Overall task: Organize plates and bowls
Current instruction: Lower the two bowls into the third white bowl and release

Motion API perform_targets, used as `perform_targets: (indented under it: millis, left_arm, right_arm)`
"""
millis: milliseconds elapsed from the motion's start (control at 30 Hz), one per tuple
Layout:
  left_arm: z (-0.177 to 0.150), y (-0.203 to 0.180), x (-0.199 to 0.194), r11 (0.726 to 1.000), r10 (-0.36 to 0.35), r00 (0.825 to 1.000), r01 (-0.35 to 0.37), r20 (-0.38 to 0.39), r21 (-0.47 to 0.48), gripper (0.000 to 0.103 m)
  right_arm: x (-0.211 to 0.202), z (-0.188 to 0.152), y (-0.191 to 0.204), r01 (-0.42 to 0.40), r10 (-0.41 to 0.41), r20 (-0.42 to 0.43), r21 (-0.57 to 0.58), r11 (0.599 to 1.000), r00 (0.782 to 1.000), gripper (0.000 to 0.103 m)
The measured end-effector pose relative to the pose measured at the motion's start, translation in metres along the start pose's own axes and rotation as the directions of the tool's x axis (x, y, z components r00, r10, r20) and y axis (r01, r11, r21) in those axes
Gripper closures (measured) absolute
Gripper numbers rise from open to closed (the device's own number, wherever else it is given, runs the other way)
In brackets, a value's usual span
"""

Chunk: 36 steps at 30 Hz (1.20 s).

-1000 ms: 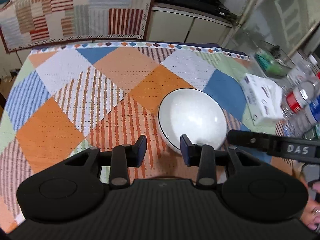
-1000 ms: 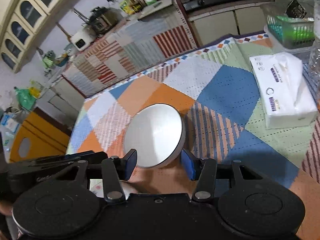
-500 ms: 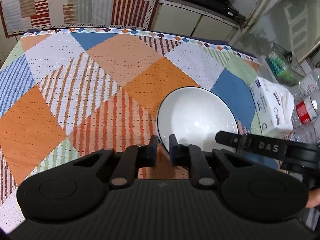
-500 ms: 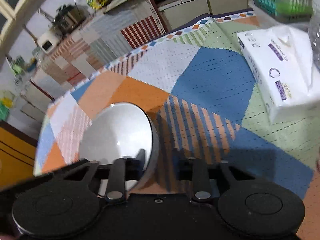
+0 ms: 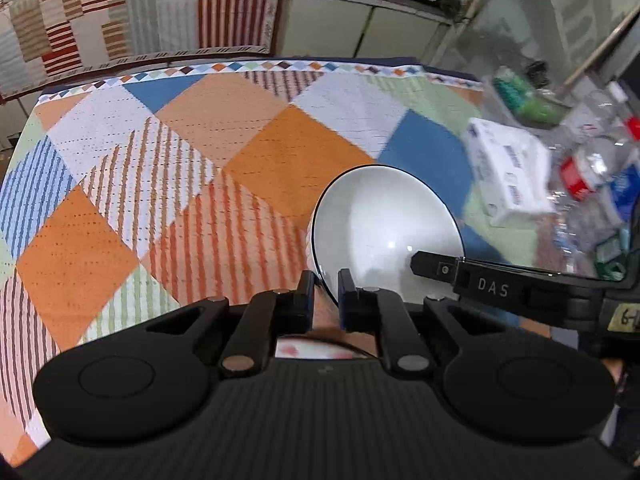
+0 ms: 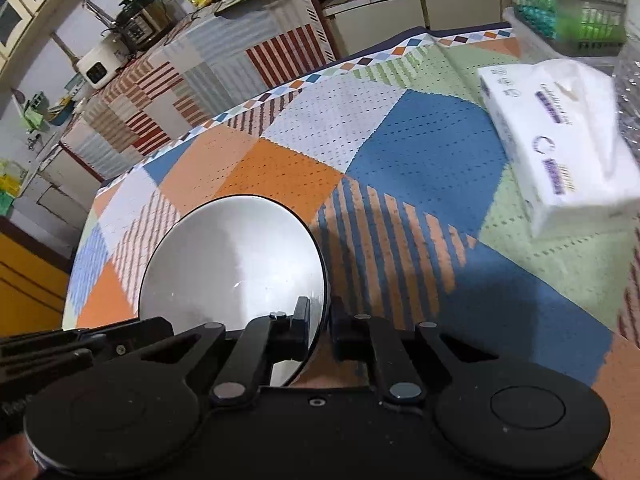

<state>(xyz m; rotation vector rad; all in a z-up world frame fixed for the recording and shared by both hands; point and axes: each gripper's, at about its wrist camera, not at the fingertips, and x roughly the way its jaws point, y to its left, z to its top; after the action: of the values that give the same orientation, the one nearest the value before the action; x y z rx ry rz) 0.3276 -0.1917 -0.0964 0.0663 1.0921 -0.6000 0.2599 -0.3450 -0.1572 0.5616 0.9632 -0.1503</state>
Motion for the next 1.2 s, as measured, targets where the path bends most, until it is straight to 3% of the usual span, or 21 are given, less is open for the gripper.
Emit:
perform_targets:
  millis: [267,567,867,1200]
  left_arm:
    - [-0.021,-0.031,-0.052,0.995,-0.056,0.998,0.056,-0.003,0.078,0.092]
    - [-0.052,-0.058,-0.098,0.99,-0.117,0.992,0.12,-0.037,0.078,0.091]
    - [-0.083,-0.083,-0.096,0.982,-0.181,0.981,0.184,-0.062,0.036,0.092]
    - [-0.108,-0.096,-0.073,0.979,-0.204,0.966,0.2,-0.16,-0.046,0.092]
  right_arm:
    - [-0.065,-0.025,-0.02,-0.11,0.105,0.097,0.052,0.993,0.99,0.089]
    - [-0.131,-0.058,-0.026,-0.132,0.134,0.126,-0.024,0.991,0.983,0.088]
    - [-0.159,-0.087,-0.049,-0.078,0.086,0.128,-0.069,0.995,0.988,0.088]
    - [-0.168,-0.113,-0.067,-0.02,0.035,0.12,-0.126,0.992,0.992,0.088]
